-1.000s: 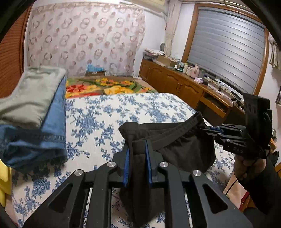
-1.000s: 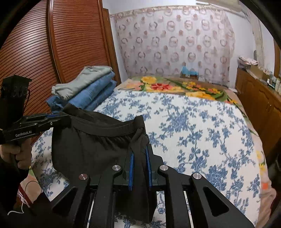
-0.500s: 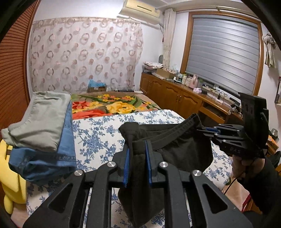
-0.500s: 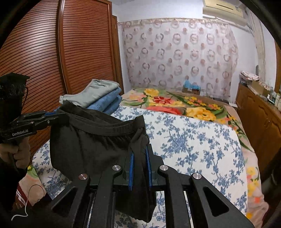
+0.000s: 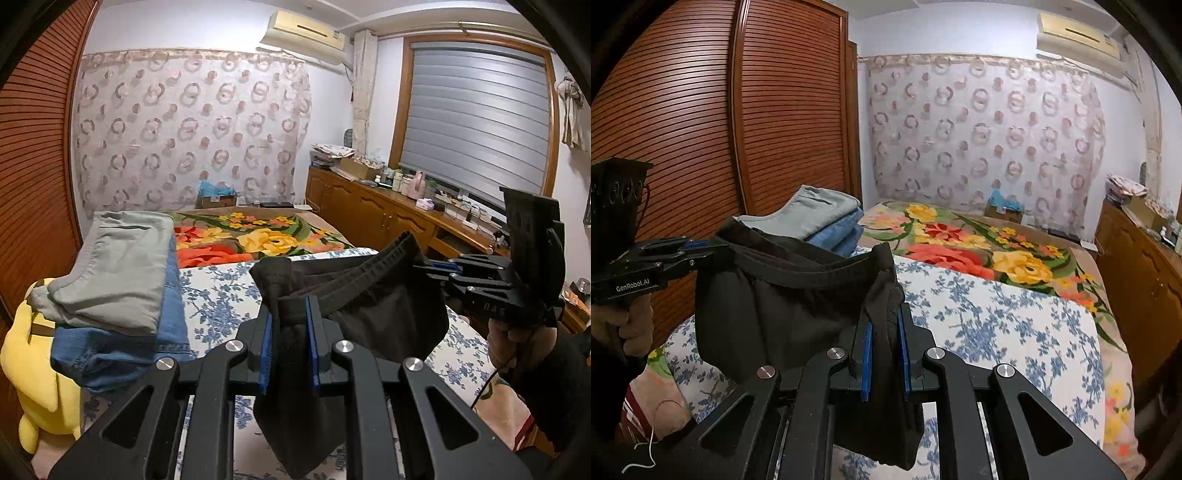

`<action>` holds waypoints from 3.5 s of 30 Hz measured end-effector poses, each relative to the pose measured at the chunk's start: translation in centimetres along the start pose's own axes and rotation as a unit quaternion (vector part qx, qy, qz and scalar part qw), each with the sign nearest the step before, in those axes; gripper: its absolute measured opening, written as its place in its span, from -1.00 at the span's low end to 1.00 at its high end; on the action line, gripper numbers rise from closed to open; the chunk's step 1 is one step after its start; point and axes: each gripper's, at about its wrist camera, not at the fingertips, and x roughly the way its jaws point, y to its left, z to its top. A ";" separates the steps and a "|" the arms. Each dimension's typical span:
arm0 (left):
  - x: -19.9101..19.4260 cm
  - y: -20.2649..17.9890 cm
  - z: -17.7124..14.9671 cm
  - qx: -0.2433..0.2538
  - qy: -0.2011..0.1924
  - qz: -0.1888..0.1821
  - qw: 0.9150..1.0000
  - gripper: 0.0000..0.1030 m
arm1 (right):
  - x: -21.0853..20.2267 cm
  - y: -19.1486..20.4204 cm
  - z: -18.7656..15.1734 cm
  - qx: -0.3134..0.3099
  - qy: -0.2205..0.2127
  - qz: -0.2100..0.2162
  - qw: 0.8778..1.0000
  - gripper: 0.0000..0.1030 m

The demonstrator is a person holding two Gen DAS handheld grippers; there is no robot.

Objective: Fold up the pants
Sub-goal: 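Lift the folded black garment with the left tool and carry it toward the jeans stack, then lower the black garment onto the folded jeans stack with the left tool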

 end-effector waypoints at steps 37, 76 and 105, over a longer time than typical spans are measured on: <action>1.4 11.6 6.9 -0.044 -0.055 0.102 0.992 -0.67 | 15.5 -0.9 12.5 -0.125 -0.047 0.040 0.990 -0.77; 2.4 17.1 0.9 -0.153 -0.028 0.192 0.969 -0.67 | 27.6 -2.1 15.7 -0.108 -0.010 0.133 0.985 -0.31; 1.6 17.3 -0.2 -0.151 0.002 0.238 0.960 -0.46 | 26.3 -2.5 11.3 -0.075 0.039 0.130 0.988 -0.31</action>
